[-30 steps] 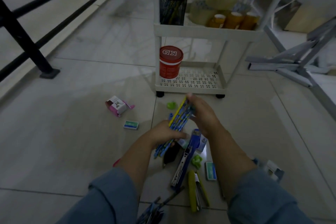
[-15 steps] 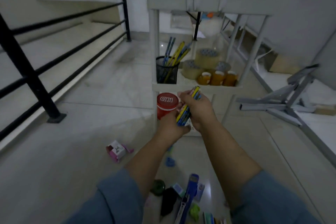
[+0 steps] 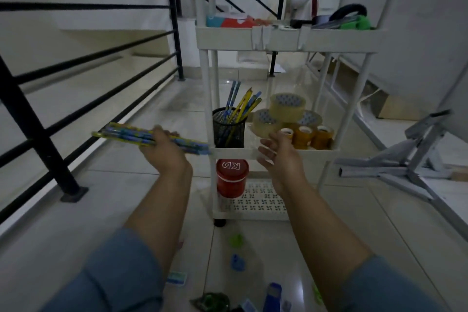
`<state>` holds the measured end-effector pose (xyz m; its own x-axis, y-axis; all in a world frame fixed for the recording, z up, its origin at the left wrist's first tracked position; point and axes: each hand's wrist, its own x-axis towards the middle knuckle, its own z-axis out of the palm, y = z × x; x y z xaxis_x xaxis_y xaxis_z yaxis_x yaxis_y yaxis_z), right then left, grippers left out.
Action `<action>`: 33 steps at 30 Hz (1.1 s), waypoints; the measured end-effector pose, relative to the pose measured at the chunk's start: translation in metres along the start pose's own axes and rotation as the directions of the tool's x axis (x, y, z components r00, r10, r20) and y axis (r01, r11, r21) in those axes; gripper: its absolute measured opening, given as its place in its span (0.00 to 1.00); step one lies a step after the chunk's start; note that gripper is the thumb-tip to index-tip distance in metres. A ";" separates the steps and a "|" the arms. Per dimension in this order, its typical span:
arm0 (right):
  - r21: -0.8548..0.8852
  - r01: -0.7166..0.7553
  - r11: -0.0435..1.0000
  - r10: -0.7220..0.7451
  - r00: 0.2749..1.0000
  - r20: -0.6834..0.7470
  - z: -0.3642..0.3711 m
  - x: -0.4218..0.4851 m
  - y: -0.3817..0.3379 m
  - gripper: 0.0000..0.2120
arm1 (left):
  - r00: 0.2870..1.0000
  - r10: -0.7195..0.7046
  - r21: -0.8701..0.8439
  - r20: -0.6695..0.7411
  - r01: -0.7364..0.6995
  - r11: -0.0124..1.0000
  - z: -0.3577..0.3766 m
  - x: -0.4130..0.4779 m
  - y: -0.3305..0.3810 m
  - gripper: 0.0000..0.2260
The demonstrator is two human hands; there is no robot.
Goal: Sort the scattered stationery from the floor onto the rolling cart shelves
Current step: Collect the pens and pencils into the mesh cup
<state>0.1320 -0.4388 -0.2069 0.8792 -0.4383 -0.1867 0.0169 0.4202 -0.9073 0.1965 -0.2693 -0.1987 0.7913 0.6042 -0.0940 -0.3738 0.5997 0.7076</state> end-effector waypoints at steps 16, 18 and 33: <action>0.119 0.040 0.992 -0.052 0.993 0.103 0.049 0.035 0.000 0.30 | 0.659 -0.384 0.308 0.647 0.235 0.922 0.085 0.061 -0.033 0.15; 0.134 0.038 0.990 -0.054 0.992 0.115 0.049 0.036 0.002 0.30 | 0.625 -0.412 0.360 0.663 0.216 0.908 0.086 0.060 -0.032 0.09; 0.107 0.048 0.993 -0.063 0.988 0.139 0.049 0.040 0.006 0.32 | 0.400 -0.581 0.598 0.708 0.096 0.795 0.094 0.063 -0.024 0.03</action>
<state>0.1905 -0.4151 -0.2012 0.9341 -0.3491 -0.0750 0.1099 0.4809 -0.8699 0.3006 -0.2951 -0.1558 0.8768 -0.4786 0.0471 0.0685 0.2212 0.9728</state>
